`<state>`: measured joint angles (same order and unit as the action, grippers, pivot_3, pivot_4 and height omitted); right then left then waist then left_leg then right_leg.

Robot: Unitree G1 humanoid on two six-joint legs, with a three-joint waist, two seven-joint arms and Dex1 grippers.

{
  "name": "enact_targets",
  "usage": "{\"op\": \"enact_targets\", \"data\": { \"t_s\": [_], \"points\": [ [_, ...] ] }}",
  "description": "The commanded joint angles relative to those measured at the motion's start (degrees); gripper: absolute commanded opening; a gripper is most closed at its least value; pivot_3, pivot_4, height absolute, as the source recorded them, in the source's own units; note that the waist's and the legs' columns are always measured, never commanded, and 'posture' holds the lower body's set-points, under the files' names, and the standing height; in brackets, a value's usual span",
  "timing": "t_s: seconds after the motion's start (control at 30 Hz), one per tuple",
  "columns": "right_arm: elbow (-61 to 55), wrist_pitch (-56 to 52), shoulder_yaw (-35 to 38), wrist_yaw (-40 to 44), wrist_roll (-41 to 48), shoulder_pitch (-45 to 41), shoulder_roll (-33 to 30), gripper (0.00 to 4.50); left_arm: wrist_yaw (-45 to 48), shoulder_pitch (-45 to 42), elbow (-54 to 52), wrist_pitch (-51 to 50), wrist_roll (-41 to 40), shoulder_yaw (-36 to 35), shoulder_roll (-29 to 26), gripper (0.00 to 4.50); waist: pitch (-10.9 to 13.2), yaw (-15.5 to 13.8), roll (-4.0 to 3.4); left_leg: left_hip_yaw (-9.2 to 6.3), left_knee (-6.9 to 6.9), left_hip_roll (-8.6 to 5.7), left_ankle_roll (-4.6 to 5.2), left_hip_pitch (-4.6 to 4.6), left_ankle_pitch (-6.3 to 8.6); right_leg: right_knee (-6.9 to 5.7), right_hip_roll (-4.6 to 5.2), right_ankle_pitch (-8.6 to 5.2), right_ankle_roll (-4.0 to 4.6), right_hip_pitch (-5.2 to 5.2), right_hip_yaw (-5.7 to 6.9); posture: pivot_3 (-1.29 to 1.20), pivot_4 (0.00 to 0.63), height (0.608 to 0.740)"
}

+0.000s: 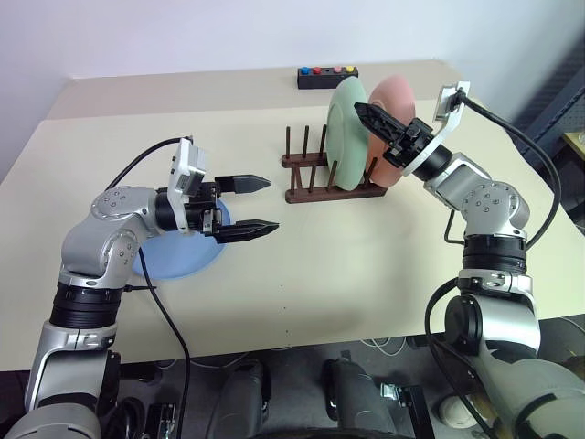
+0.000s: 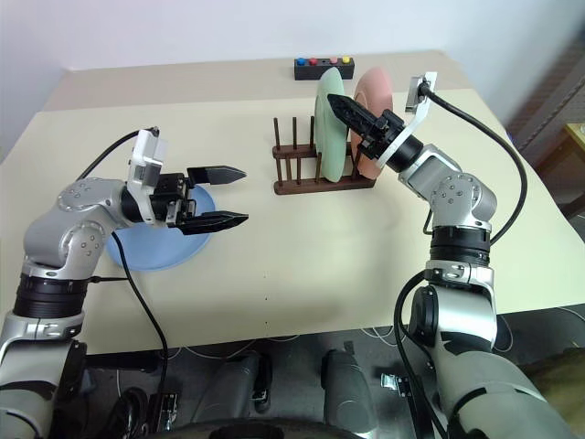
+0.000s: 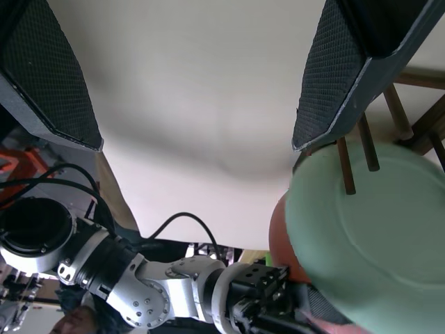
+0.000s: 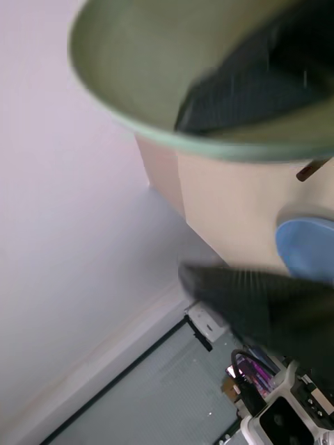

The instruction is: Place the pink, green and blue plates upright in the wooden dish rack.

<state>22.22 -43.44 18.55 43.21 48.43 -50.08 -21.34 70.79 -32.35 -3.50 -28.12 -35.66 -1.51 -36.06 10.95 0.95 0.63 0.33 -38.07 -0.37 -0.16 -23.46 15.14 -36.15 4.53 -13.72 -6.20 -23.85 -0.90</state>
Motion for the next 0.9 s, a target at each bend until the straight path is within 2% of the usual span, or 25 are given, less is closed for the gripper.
{"op": "enact_targets", "data": {
  "t_s": [0.03, 0.5, 0.9],
  "points": [
    [-3.3, 0.5, 0.7, 0.4, 0.4, -0.4, -0.7, 4.45, 0.1, -1.4, -1.3, 0.3, -1.0, -1.4, -0.3, 4.5, 0.0, 0.0, 0.0, 0.0, 0.0, 0.0, 0.0, 0.0, 0.0, 0.0, 0.0, 0.0, 0.0, 0.0, 0.0, 0.0, 0.15, 0.74],
    [-18.3, -1.3, 0.8, -0.6, 4.5, -3.4, -3.0, 4.45, 0.2, -1.5, -1.1, 0.3, -1.3, -1.5, -0.2, 4.5, 0.0, 0.0, 0.0, 0.0, 0.02, 0.01, 0.0, 0.0, 0.0, 0.0, 0.0, 0.0, 0.0, -0.03, 0.0, 0.0, 0.15, 0.74],
    [-14.6, 3.6, -2.0, -0.2, -1.7, -2.0, -3.3, 4.45, -0.1, -1.0, -1.7, 0.0, -1.4, -1.7, -0.4, 4.5, 0.0, -0.1, 0.0, 0.01, 0.01, 0.0, 0.0, -0.01, 0.0, 0.01, 0.0, 0.0, 0.0, -0.02, 0.0, 0.0, 0.15, 0.74]
  ]
}}
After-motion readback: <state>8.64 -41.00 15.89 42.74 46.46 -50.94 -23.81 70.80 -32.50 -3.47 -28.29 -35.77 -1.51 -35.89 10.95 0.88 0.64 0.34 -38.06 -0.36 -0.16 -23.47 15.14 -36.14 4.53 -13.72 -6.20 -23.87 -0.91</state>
